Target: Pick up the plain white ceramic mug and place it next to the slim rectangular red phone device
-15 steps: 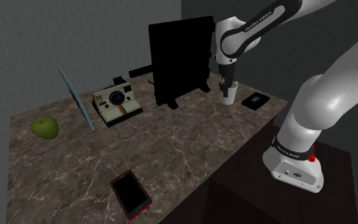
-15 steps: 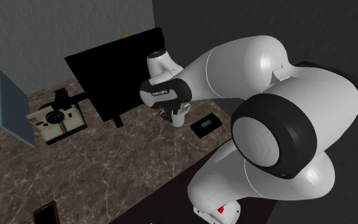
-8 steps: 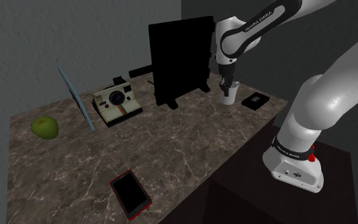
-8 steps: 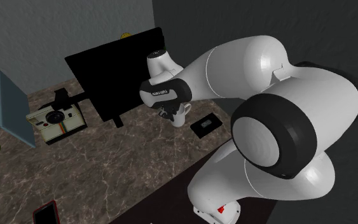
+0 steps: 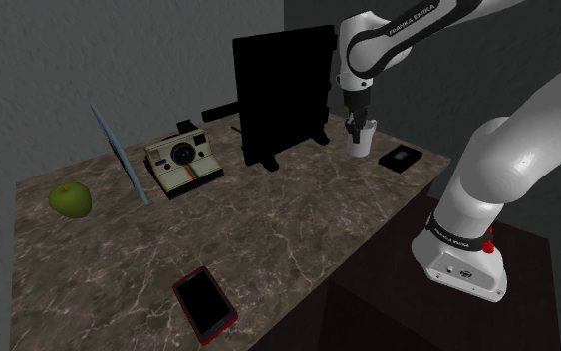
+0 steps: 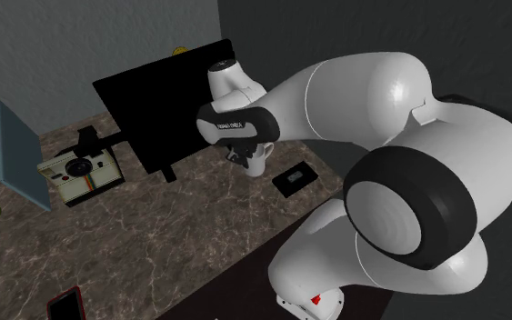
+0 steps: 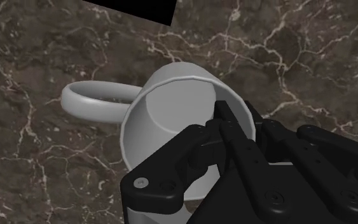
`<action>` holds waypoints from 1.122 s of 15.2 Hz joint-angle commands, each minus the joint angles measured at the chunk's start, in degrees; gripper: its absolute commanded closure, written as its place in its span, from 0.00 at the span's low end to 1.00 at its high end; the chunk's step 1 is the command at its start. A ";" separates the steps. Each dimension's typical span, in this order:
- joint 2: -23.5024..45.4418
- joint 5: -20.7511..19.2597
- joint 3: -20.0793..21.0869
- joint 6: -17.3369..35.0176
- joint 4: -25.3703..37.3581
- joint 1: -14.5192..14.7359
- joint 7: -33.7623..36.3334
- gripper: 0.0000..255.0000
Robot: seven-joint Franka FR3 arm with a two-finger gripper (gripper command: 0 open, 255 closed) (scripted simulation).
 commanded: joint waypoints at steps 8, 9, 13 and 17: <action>-3.41 0.49 0.90 -8.13 4.71 0.06 -0.35 1.00; -3.69 0.54 1.00 -8.98 5.28 0.08 -0.39 1.00; -4.64 0.79 1.37 -12.33 7.69 0.14 -0.56 1.00; -5.33 1.03 1.72 -15.59 10.26 0.22 -0.74 1.00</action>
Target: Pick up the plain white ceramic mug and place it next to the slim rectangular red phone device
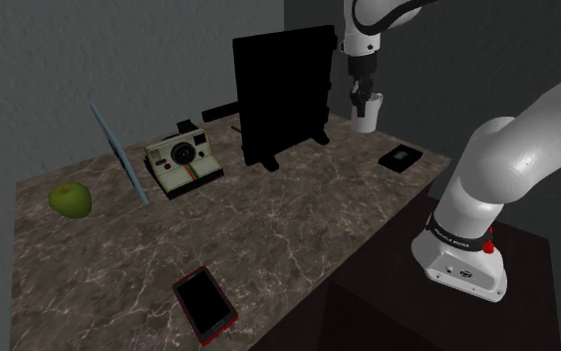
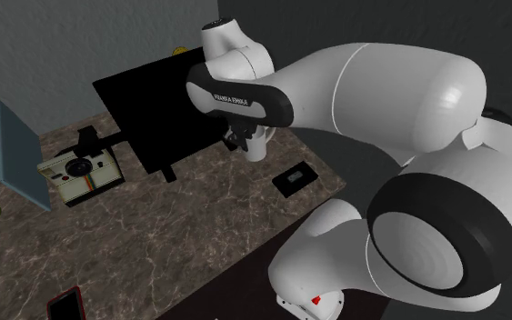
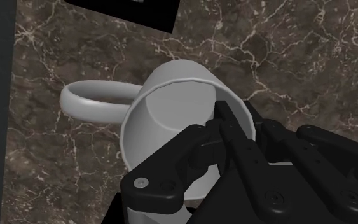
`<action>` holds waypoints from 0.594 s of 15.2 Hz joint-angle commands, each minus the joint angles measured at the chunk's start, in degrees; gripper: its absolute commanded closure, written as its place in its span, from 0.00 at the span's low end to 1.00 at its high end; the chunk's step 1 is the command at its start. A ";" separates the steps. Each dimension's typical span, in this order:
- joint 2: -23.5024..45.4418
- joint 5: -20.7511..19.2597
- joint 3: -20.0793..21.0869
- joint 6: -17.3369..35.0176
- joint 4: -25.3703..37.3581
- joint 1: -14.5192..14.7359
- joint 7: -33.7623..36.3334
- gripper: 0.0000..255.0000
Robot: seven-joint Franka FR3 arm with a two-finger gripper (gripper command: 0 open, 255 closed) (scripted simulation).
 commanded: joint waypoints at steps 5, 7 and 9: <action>-0.58 0.32 0.43 -4.77 4.18 0.09 -0.37 1.00; -0.69 0.43 0.58 -6.33 5.63 0.14 -0.47 1.00; -0.75 0.54 0.73 -7.87 7.12 0.18 -0.58 1.00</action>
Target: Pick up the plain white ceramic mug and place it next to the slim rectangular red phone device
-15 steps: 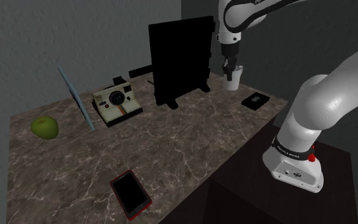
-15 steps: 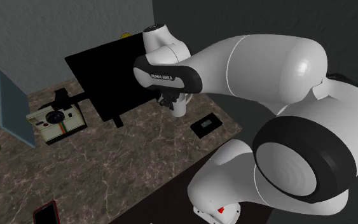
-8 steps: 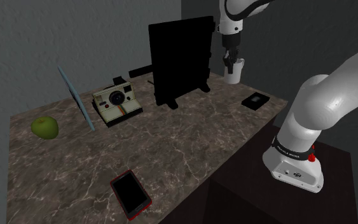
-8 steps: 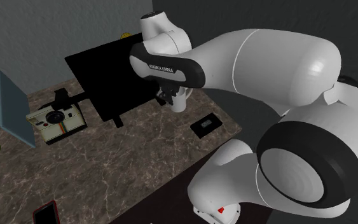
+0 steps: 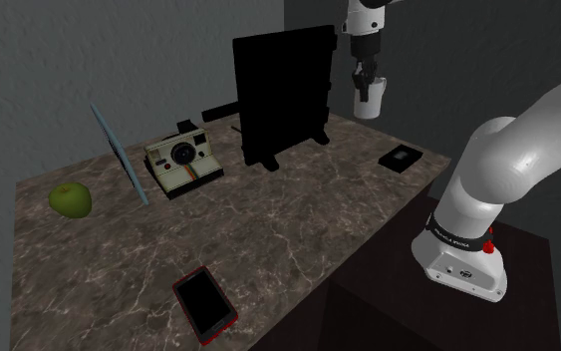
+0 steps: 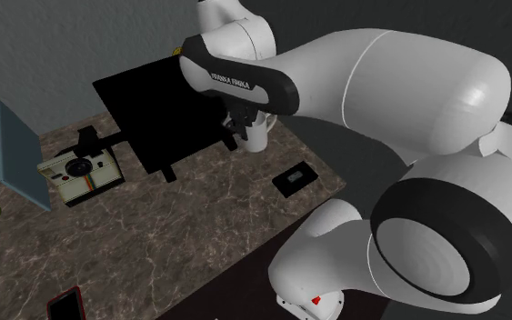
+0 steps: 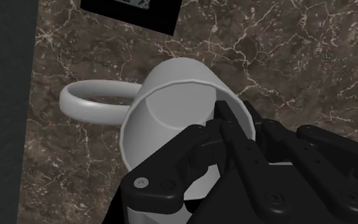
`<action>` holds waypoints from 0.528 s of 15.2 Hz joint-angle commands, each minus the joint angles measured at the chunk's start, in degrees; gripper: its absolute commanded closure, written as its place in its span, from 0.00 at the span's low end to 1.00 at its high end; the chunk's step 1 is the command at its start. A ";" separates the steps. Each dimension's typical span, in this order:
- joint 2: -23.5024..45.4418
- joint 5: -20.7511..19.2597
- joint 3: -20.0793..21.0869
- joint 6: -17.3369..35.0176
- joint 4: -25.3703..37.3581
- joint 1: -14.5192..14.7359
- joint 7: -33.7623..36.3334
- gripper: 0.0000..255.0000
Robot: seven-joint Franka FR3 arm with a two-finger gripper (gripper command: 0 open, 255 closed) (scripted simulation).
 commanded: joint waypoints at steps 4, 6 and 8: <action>0.74 2.47 3.23 -0.87 1.15 1.87 4.01 1.00; 1.56 4.04 5.27 -0.81 1.68 3.10 6.67 1.00; 2.63 5.56 7.27 -0.69 2.46 4.31 9.29 1.00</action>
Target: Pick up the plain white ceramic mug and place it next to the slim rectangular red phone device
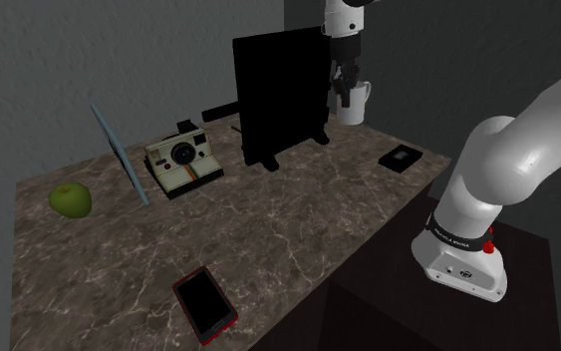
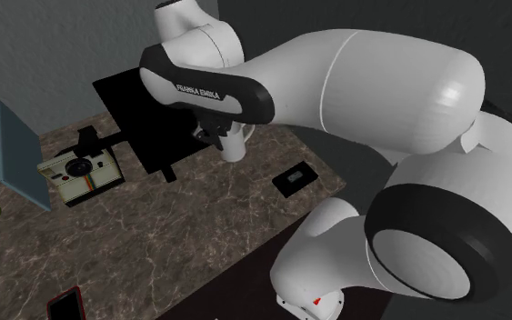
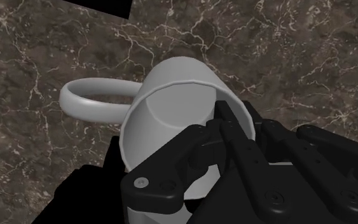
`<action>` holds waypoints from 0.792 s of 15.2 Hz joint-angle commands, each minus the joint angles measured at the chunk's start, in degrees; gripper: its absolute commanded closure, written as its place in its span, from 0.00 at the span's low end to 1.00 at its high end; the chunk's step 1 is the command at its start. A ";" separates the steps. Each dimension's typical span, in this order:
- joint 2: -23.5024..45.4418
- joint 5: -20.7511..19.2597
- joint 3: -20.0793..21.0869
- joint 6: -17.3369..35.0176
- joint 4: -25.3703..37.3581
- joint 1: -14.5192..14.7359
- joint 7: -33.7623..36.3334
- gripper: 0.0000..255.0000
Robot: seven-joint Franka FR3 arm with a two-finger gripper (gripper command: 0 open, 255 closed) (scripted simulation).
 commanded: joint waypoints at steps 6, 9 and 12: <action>5.11 4.80 6.71 0.19 4.62 4.03 9.02 1.00; 8.15 6.38 9.40 0.46 7.40 5.60 12.80 1.00; 11.62 7.60 11.97 0.67 10.74 7.07 16.56 1.00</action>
